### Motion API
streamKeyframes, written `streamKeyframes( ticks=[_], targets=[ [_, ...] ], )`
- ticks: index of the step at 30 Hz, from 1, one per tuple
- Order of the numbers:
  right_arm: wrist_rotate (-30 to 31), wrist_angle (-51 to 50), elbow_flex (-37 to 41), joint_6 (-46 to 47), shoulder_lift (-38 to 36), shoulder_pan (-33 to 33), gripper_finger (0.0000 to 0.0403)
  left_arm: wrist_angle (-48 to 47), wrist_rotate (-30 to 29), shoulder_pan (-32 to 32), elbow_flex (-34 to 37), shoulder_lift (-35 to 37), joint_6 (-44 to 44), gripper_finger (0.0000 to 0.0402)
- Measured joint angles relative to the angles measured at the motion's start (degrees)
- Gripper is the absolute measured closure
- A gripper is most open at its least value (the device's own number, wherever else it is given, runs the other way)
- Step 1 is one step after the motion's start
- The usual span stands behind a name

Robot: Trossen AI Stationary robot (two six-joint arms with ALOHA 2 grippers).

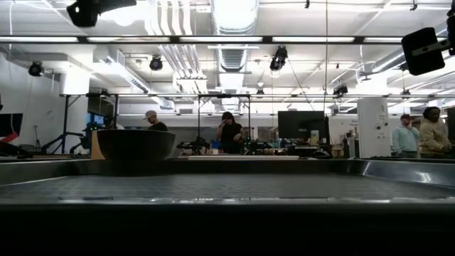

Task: Set up tray
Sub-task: Put the orange mug on the top left of the black tray

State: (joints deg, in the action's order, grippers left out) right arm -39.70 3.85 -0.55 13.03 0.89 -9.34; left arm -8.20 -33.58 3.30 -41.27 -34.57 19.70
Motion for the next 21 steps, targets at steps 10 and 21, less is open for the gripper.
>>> streamKeyframes(
  ticks=[10,21],
  targets=[
    [0.0,0.0,0.0,0.0,0.0,0.0,0.0322,-44.9,0.5,-7.9,-28.6,-13.6,10.0,0.0285],
    [0.0,0.0,0.0,0.0,0.0,0.0,0.0332,-68.3,5.9,-18.5,-48.8,-28.9,12.6,0.0285]
  ],
)
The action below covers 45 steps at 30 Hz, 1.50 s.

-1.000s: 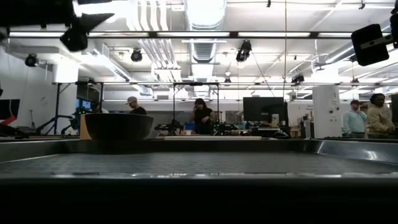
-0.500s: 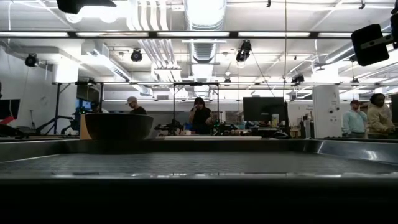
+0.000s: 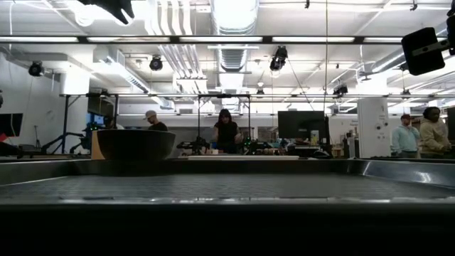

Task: Set up tray
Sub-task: Put the orange mug on the top left of the black tray

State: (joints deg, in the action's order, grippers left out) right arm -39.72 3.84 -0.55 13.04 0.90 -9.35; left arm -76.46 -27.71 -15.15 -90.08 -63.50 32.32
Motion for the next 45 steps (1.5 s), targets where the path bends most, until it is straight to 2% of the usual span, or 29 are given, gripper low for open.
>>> streamKeyframes(
  ticks=[3,9,18,21,28,33,41,45],
  targets=[
    [0.0,0.0,0.0,0.0,0.0,0.0,0.0334,-5.3,2.4,-3.1,-3.0,-4.7,-0.4,0.0285],
    [0.0,0.0,0.0,0.0,0.0,0.0,0.033,-10.0,13.5,-11.5,-4.4,-11.8,-3.0,0.0285],
    [0.0,0.0,0.0,0.0,0.0,0.0,0.0321,-10.6,14.5,-19.2,-1.4,-16.3,-9.9,0.0283],
    [0.0,0.0,0.0,0.0,0.0,0.0,0.0322,-10.6,14.9,-20.5,-1.4,-16.7,-10.8,0.0262],
    [0.0,0.0,0.0,0.0,0.0,0.0,0.0332,-10.2,13.8,-23.3,-0.5,-17.8,-12.3,0.0166],
    [0.0,0.0,0.0,0.0,0.0,0.0,0.0334,-5.6,14.2,-24.6,4.9,-17.8,-14.2,0.0134],
    [0.0,0.0,0.0,0.0,0.0,0.0,0.0325,1.7,14.8,-27.0,19.6,-17.8,-14.7,0.0132],
    [0.0,0.0,0.0,0.0,0.0,0.0,0.0321,6.4,15.3,-27.7,24.5,-17.8,-14.8,0.0132]
  ],
)
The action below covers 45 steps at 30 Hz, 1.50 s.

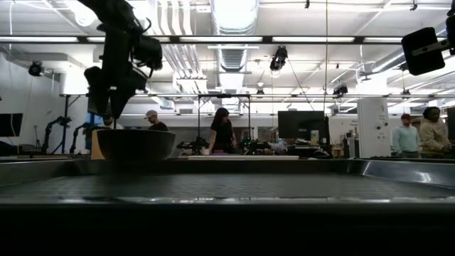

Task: Set up tray
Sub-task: Put the orange mug on the top left of the black tray

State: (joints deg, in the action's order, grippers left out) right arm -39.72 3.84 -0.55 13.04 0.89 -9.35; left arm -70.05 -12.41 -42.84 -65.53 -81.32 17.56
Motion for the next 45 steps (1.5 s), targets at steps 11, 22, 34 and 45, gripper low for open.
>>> streamKeyframes(
  ticks=[11,22,34,45],
  targets=[
    [0.0,0.0,0.0,0.0,0.0,0.0,0.0333,6.9,0.1,-1.1,1.2,0.0,-7.3,0.0132],
    [0.0,0.0,0.0,0.0,0.0,0.0,0.0327,8.7,3.5,-8.2,1.1,-0.1,-12.5,0.0132],
    [0.0,0.0,0.0,0.0,0.0,0.0,0.0326,11.8,4.2,-8.7,4.2,-0.2,-12.6,0.0132],
    [0.0,0.0,0.0,0.0,0.0,0.0,0.0333,15.9,4.9,-8.7,9.2,-0.2,-11.3,0.0132]
  ],
)
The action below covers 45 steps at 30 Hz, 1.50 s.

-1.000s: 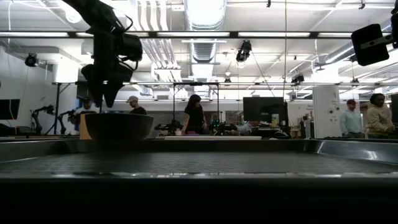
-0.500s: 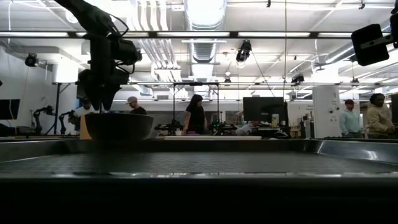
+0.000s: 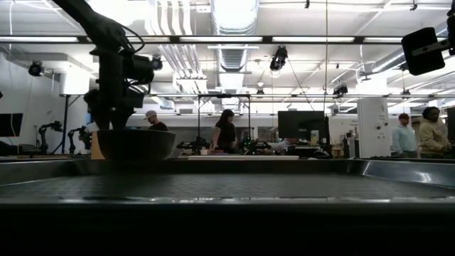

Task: Set up tray
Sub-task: Put the orange mug on the top left of the black tray

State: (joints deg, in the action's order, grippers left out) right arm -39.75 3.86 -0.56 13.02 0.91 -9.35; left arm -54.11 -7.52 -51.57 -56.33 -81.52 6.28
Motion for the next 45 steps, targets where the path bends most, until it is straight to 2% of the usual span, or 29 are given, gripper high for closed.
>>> streamKeyframes(
  ticks=[7,17,30,37,45],
  targets=[
    [0.0,0.0,0.0,0.0,0.0,0.0,0.0324,2.1,-0.1,0.0,0.7,0.0,-1.1,0.0147],
    [0.0,0.0,0.0,0.0,0.0,0.0,0.0327,3.1,-0.4,0.0,0.8,0.0,-1.2,0.0272],
    [0.0,0.0,0.0,0.0,0.0,0.0,0.0329,2.2,-0.4,0.0,1.3,0.0,-1.3,0.0389],
    [0.0,0.0,0.0,0.0,0.0,0.0,0.0321,1.3,-0.3,0.0,-0.1,0.0,-1.3,0.04],
    [0.0,0.0,0.0,0.0,0.0,0.0,0.0329,-5.0,-0.5,0.9,-4.1,0.1,-1.3,0.0401]
  ],
)
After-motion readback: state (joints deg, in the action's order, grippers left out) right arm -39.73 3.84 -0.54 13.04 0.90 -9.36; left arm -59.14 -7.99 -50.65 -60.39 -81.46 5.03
